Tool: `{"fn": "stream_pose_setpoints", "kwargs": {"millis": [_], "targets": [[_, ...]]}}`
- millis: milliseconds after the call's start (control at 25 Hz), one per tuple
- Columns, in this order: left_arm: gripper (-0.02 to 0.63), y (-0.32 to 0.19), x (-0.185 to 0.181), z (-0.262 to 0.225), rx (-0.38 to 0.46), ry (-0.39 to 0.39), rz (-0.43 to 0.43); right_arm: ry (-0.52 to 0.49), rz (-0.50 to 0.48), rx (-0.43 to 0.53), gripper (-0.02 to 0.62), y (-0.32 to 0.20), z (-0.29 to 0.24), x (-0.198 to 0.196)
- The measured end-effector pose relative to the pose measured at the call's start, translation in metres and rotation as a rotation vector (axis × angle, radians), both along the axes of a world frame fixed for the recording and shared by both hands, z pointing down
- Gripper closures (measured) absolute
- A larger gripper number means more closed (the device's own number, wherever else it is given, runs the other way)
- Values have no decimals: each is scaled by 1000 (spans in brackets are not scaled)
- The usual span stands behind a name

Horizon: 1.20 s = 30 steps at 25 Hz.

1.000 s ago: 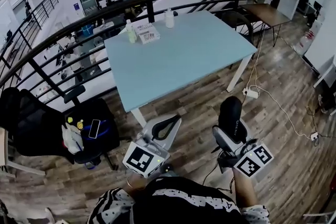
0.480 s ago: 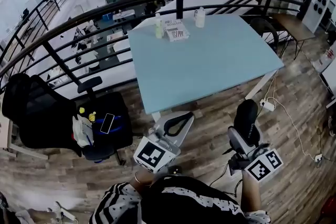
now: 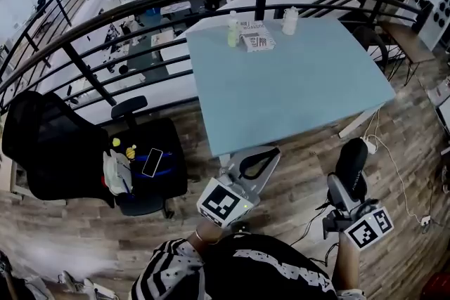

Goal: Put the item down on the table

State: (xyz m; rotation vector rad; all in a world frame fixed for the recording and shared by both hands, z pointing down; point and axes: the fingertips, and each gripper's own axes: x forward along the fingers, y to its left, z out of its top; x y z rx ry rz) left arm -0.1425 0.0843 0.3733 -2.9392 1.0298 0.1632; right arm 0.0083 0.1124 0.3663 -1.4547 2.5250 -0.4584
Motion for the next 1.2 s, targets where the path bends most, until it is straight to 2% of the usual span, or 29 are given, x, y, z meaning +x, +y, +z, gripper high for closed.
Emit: {"fn": "stream_pose_setpoints", "kwargs": {"millis": [440,760,1200], "targets": [[606,-24,-15,8,-12,15,-21,18,4,0,209,-32,-2,-3],[606,-50,-15,15,15,-44,-85,2,-17,15,209,-66,1,12],[606,-101,8,10,15,-97,-191,-64,-101,13,209,-134,5,43]]}}
